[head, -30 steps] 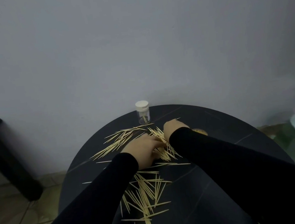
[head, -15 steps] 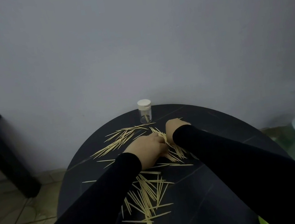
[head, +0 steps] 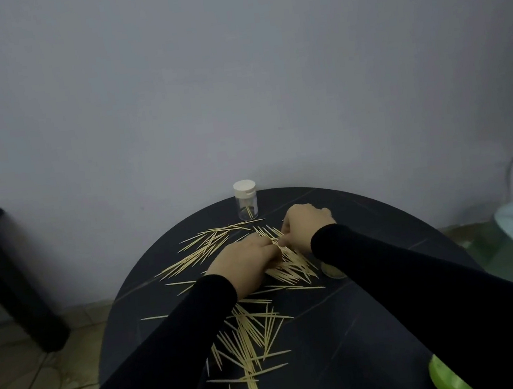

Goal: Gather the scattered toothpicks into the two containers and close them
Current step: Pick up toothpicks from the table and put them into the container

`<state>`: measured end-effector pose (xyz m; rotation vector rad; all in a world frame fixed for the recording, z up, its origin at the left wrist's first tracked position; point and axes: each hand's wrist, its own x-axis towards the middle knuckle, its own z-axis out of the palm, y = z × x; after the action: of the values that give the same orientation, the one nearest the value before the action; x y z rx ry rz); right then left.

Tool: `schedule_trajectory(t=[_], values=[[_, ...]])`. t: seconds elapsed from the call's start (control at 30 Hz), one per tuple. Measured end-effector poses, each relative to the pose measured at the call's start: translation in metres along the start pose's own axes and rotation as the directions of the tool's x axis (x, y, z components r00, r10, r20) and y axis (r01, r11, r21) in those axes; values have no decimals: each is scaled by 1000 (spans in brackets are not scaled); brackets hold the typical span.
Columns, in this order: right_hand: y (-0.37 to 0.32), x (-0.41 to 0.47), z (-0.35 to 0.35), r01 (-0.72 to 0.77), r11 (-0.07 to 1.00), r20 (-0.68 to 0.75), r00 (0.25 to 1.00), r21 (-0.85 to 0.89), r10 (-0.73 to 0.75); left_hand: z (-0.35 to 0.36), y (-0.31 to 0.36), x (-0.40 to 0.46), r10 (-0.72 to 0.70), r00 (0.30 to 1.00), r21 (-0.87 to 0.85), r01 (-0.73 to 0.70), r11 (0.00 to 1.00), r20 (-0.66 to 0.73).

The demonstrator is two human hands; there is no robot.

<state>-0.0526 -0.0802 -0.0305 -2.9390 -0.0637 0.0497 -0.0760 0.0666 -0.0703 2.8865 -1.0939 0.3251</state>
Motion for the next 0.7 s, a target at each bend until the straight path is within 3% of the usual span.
schedule_trajectory(t=[0.27,0.4,0.53,0.7], values=[[16,-16,-20,91,879,-267,963,468,43,-11,12,4,-128,952,-173,82,982,-278],[35,-28,-35,141,795,-369,923,590,111,-13,19,9,-257,920,-345,147,927,-297],[63,-36,-30,162,781,-461,870,603,176,-11,32,17,-507,838,-695,242,677,-203],[80,-44,-18,209,698,-477,853,685,213,-19,59,35,-685,719,-934,151,322,-120]])
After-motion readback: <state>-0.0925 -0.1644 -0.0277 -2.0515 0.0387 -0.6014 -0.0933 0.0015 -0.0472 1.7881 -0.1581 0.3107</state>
